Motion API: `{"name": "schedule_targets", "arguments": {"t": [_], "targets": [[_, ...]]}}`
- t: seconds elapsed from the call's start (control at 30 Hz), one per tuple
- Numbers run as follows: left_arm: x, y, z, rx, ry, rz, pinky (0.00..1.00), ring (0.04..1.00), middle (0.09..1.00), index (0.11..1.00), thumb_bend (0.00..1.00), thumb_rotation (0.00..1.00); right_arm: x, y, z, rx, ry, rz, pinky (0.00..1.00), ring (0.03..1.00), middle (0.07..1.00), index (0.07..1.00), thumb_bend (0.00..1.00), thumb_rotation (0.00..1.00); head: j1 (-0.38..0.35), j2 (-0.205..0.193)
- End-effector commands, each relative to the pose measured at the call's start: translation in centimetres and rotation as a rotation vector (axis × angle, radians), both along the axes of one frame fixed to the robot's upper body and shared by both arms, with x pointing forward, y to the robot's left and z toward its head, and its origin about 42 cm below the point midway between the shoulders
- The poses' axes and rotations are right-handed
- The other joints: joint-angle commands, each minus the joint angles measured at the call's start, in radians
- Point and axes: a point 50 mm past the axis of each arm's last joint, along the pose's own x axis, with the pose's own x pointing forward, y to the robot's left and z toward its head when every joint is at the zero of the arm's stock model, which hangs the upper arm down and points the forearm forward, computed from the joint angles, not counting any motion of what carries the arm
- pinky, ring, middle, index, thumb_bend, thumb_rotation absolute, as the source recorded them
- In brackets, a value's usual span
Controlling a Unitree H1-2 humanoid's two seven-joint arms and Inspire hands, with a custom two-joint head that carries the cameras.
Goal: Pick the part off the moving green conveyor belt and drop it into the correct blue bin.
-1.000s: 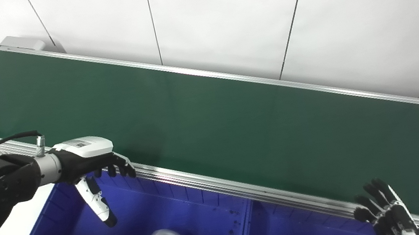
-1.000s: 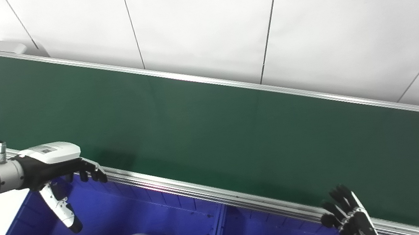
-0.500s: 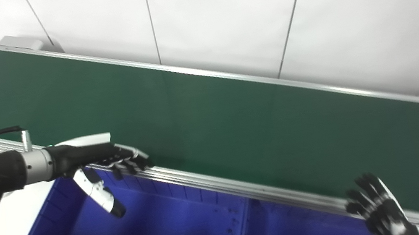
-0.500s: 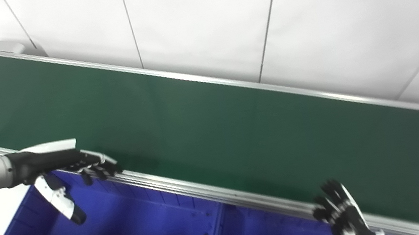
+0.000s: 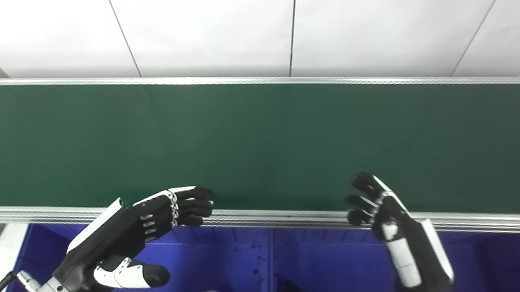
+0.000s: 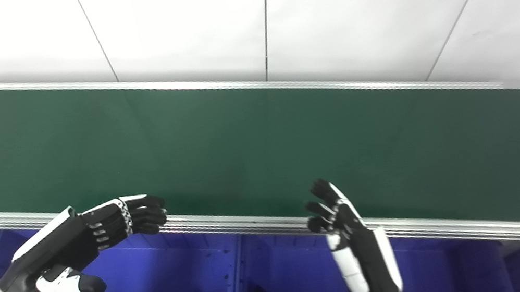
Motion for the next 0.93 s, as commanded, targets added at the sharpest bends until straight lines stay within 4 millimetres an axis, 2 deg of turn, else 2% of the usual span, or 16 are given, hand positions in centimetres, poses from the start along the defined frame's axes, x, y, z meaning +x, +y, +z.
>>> {"name": "schedule_targets", "arguments": {"t": [0.0,0.1,0.17,0.2,0.33,0.43,0.53,0.77,0.87,0.9], "targets": [[0.1,-1.1,0.3,-0.029,-0.054,0.027,0.79,0.847,0.857,0.869,0.72,0.52,0.1,0.5,1.0,0.009,-0.027,-0.015,0.77,0.829,0.894,0.900,0.82,0.94,0.000,0.001],[-0.5,-2.5,-0.3,-0.060,-0.067,0.125,0.76,0.835,0.852,0.865,0.66,0.46,0.2,0.9,1.0,0.003,-0.034,-0.017,0.77,0.826,0.893,0.903,0.81,0.94,-0.025,0.004],[-1.2,-3.6,-0.5,-0.063,-0.087,0.198,0.78,0.843,0.858,0.874,0.60,0.44,0.2,1.0,1.0,-0.002,-0.037,-0.016,0.76,0.824,0.893,0.905,0.80,0.95,-0.032,0.004],[-1.5,-4.1,-0.6,-0.060,-0.100,0.231,0.74,0.822,0.848,0.868,0.55,0.42,0.2,1.1,1.0,-0.003,-0.038,-0.016,0.76,0.823,0.893,0.907,0.79,0.95,-0.032,0.004],[-3.9,-7.2,-0.2,-0.123,-0.085,0.440,0.79,0.855,0.877,0.882,0.54,0.45,0.2,1.5,0.8,-0.013,-0.040,-0.018,0.75,0.823,0.889,0.907,0.78,0.95,-0.075,0.008],[-4.6,-8.3,-0.1,-0.133,-0.089,0.500,0.85,0.893,0.910,0.901,0.51,0.48,0.2,1.7,0.8,-0.019,-0.038,-0.022,0.75,0.817,0.884,0.902,0.78,0.95,-0.086,0.011],[-4.4,-8.6,-1.0,-0.096,-0.138,0.529,0.87,0.920,0.947,0.927,0.46,0.52,0.2,1.8,0.8,-0.023,-0.029,-0.024,0.75,0.819,0.884,0.901,0.79,0.95,-0.099,0.013],[-3.2,-7.6,-5.5,-0.048,-0.158,0.521,0.91,0.946,0.975,0.957,0.50,0.54,0.4,2.0,0.7,-0.047,-0.026,-0.039,0.75,0.816,0.881,0.898,0.79,0.95,-0.151,0.023],[-2.8,-7.5,-7.0,-0.043,-0.155,0.510,0.91,0.937,0.954,0.942,0.51,0.51,0.4,2.1,0.7,-0.054,-0.027,-0.047,0.74,0.811,0.877,0.897,0.79,0.95,-0.157,0.026],[-2.6,-7.6,-7.3,-0.045,-0.151,0.510,0.90,0.928,0.945,0.937,0.51,0.49,0.4,2.1,0.9,-0.054,-0.028,-0.048,0.74,0.810,0.876,0.897,0.79,0.95,-0.166,0.038]]}}
